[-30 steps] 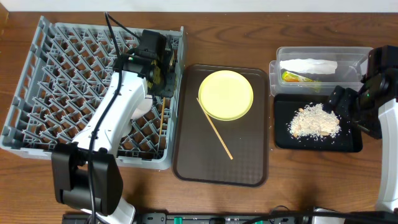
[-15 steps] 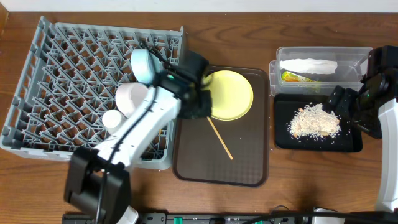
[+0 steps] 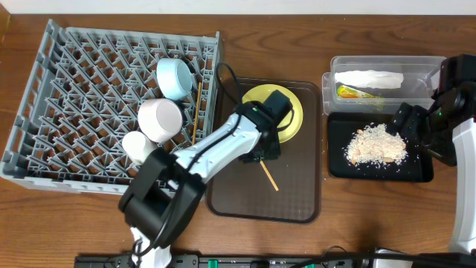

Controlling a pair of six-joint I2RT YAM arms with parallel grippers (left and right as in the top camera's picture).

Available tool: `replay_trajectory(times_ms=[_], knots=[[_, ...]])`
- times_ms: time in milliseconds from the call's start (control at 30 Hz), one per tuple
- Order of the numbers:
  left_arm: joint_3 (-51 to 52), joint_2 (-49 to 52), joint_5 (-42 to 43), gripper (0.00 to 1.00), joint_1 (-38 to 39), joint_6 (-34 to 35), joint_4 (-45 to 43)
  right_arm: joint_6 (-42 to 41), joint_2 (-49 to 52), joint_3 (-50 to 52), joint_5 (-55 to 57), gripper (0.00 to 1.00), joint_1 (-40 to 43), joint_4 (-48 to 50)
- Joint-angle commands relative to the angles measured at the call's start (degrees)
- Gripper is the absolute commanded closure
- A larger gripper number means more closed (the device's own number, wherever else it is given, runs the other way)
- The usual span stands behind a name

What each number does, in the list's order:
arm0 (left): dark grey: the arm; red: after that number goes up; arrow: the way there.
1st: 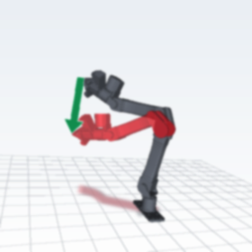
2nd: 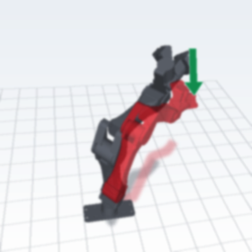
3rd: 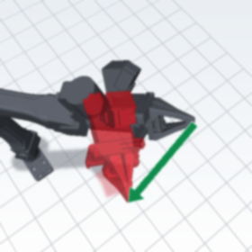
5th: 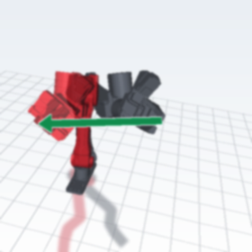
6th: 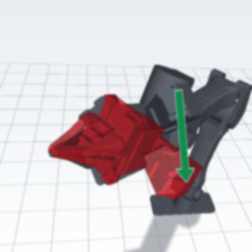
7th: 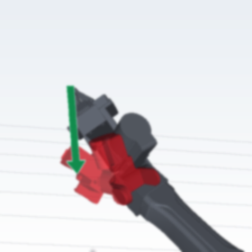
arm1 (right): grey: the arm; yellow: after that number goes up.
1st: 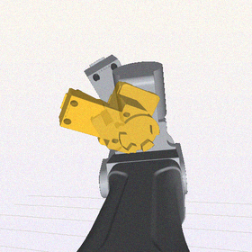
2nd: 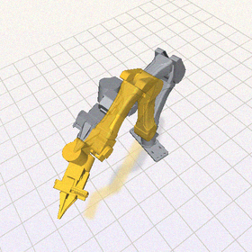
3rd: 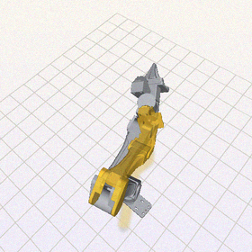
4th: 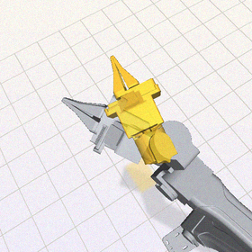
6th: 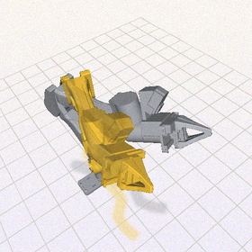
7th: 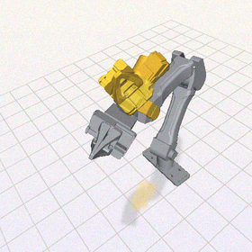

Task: Sort waste into correct bins and load items into the dishwasher
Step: 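Return the left gripper to the second chopstick and grasp it, then carry the second chopstick to the rack and insert it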

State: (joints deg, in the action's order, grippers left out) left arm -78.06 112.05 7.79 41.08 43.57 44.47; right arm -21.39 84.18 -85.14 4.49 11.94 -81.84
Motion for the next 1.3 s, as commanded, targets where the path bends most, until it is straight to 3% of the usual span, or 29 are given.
replay_trajectory(times_ms=[0, 233, 400, 467, 633, 833, 1067, 1167, 1267], knots=[[0.8, 3.1, -1.4, 0.57, 0.4, 2.2, 0.0, 0.7, -0.7, -1.0, 0.0, 0.01, 0.4, -0.1], [0.8, 6.3, -1.4, 0.58, 0.4, 2.2, 0.3, 0.7, -0.7, -1.0, 0.0, 0.01, 0.4, -0.1], [0.8, 6.3, -1.4, 0.81, 0.3, 2.2, 0.5, 0.7, -0.7, -1.0, 0.0, 0.01, 0.4, -0.2], [0.8, 6.3, -1.4, 0.86, 0.3, 2.2, 0.6, 0.7, -0.7, -1.0, 0.0, 0.01, 0.4, -0.2], [0.8, 6.3, -1.4, 0.92, 0.3, 2.2, 1.0, 0.8, -0.7, -1.0, 0.0, 0.01, 0.4, -0.2], [0.6, 4.9, -1.4, 0.92, -2.1, 1.7, 2.5, 0.9, -0.7, -1.0, 0.0, 0.01, 0.4, -0.2], [-1.7, -2.9, -1.4, 0.92, -6.3, -12.1, 4.5, 0.9, -0.7, -1.0, 0.0, 0.01, 0.4, -0.2], [-1.8, -12.0, -1.4, 0.92, -9.9, -24.0, 7.0, 0.9, -0.7, -1.0, 0.0, 0.01, 0.4, 0.0], [-2.3, -16.5, -1.4, 0.92, -13.1, -27.8, 9.0, 0.9, -0.7, -1.0, 0.0, 0.01, 0.4, 0.0]])
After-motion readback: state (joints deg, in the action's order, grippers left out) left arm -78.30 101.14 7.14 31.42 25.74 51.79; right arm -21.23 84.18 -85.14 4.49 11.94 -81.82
